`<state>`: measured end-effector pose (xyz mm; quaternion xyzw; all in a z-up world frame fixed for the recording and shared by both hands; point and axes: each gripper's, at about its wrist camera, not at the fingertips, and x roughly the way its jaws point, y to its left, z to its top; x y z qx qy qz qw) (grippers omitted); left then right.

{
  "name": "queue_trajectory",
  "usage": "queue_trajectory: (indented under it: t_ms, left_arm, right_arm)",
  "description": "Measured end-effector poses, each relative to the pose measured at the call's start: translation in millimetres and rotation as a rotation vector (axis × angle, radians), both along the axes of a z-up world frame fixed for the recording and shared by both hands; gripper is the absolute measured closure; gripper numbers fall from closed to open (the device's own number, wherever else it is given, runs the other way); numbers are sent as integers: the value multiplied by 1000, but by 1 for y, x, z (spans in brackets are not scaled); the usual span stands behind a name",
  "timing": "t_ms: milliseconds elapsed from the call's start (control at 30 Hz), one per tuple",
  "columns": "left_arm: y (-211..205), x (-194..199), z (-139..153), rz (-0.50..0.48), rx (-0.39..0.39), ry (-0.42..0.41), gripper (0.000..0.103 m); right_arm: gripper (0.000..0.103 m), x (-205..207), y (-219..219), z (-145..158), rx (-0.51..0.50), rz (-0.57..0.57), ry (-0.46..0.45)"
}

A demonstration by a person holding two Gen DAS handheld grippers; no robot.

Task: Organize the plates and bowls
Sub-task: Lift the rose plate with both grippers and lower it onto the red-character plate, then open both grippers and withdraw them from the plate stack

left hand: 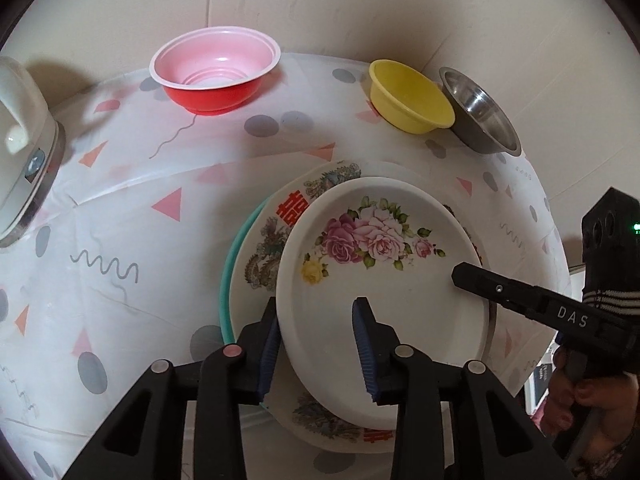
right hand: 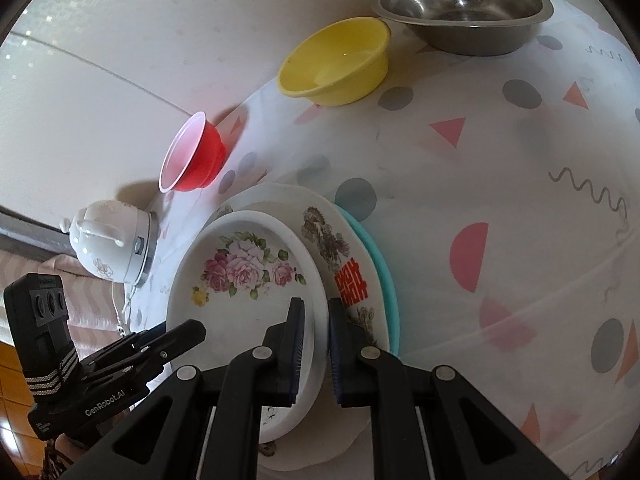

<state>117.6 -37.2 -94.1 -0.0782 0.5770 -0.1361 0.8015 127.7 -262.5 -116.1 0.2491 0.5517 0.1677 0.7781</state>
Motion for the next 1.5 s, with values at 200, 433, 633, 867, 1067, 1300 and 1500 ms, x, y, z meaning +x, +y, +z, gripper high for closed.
queue_trajectory:
  t_ms: [200,433,633,867,1067,1300,1500]
  left_arm:
    - [2,2,2,13,-3,34,65]
    - [0,2,3,12,0,35,55]
    - [-3,1,4,-1,12,38,45]
    - [-11,4,5,-25,51,56,31]
    - [-12,3,5,-30,72,55,25]
    - [-8,1,6,-7,87,35,25]
    - [-3,-2,3,0,97,31,25]
  right_arm:
    - [91,4,4,2,-20,-12,22]
    - [91,9,15,5,-94,5,31]
    - [92,11,17,5,-105,-5,49]
    - [92,13,21,8,-130,-12,66]
    - [91,14,21,12,-146,-18,55]
    - [88,9,31,20,-246,33,10]
    - [77,1,61,29,-467,171,-86]
